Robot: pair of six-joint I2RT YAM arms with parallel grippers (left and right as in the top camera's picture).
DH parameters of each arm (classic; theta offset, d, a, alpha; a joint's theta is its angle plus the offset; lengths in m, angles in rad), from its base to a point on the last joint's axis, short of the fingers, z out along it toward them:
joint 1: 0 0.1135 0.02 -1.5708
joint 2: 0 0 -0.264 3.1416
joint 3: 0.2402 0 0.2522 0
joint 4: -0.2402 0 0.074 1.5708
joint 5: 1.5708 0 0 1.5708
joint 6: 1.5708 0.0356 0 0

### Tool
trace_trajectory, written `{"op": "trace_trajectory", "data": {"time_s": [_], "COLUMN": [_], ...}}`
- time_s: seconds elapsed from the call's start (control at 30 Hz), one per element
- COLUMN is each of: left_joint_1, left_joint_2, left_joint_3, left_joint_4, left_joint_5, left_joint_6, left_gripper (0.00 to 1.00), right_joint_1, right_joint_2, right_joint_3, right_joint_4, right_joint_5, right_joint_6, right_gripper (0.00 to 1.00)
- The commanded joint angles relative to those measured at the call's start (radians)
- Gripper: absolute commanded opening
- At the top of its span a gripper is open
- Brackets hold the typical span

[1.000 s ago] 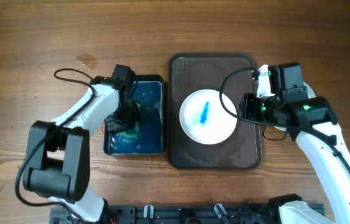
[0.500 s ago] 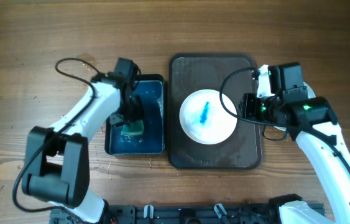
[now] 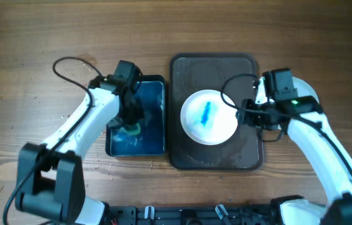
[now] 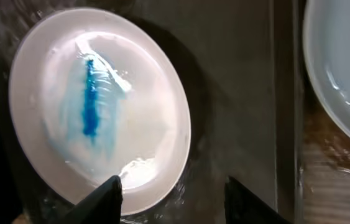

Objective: Clean dirty plates on tray and stack at the side
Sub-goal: 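Grasp the sponge in the basin with the left gripper, then scrub the last plate with the sponge in the left gripper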

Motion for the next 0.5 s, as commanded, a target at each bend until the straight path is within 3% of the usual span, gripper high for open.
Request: {"op": "trace_trajectory", "data": {"time_s": [0.0, 0.07, 0.17, 0.27, 0.33, 0.47], "left_joint_1": [-0.004, -0.004, -0.020, -0.094, -0.159, -0.322], "left_joint_2": [-0.060, -0.060, -0.060, -0.050, -0.023, 0.132], "left_joint_3": [0.147, 0.229, 0.297, 0.297, 0.296, 0.296], "left_joint_4": [-0.084, -0.130, -0.124, -0.042, 0.050, 0.267], "left_joint_5": [-0.017, 0.039, 0.182, 0.257, 0.275, 0.391], "left_joint_6": [0.053, 0.080, 0.132, 0.127, 0.068, -0.013], "left_gripper": [0.04, 0.04, 0.04, 0.04, 0.04, 0.04], "right_joint_1": [-0.003, -0.003, -0.003, -0.003, -0.003, -0.003], "right_joint_2": [0.114, 0.212, 0.330, 0.360, 0.367, 0.366], "right_joint_3": [-0.010, -0.010, -0.010, -0.026, -0.036, -0.037], "right_joint_4": [0.055, 0.115, 0.170, 0.225, 0.234, 0.226], "right_joint_5": [-0.026, -0.026, -0.039, -0.037, -0.037, -0.037], "right_joint_6": [-0.079, -0.090, -0.106, -0.102, -0.101, -0.095], "right_gripper": [0.54, 0.53, 0.22, 0.16, 0.04, 0.04]}}
